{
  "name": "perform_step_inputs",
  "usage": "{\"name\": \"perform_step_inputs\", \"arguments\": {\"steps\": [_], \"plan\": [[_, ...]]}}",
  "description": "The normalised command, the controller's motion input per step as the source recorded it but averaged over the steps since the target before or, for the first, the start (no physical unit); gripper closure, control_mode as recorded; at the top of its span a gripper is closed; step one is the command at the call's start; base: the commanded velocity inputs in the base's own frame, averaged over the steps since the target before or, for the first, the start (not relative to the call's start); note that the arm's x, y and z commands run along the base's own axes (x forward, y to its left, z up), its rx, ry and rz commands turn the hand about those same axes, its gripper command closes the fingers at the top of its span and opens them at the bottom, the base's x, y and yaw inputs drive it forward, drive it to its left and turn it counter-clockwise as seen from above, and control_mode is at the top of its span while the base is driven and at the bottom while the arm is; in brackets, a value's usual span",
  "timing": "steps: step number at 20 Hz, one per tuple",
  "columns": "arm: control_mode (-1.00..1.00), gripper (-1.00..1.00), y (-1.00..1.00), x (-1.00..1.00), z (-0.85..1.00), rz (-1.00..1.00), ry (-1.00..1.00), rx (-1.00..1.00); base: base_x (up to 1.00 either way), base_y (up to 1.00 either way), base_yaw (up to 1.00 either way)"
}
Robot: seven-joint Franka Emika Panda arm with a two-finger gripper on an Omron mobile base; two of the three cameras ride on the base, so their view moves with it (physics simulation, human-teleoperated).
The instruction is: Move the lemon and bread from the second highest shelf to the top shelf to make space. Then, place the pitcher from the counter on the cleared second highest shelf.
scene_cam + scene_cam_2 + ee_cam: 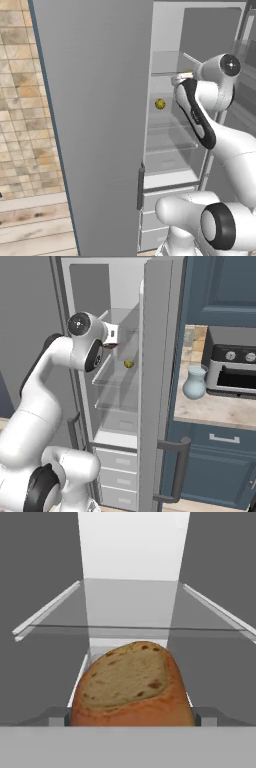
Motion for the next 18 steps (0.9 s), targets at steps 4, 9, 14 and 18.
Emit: {"name": "perform_step_inputs", "arguments": {"steps": [4,9,14,18], "plan": [[-1.00,1.00,0.00,0.00,0.54,0.02,-0.22,0.00,0.00,0.00,0.00],[-1.00,1.00,-0.03,0.13,0.26,0.00,-0.14,0.00,0.00,0.00,0.00],[-1.00,1.00,-0.12,0.55,0.01,0.01,0.05,0.00,0.00,0.00,0.00],[-1.00,1.00,-0.11,0.73,0.00,0.03,0.15,0.00,0.00,0.00,0.00]]}}
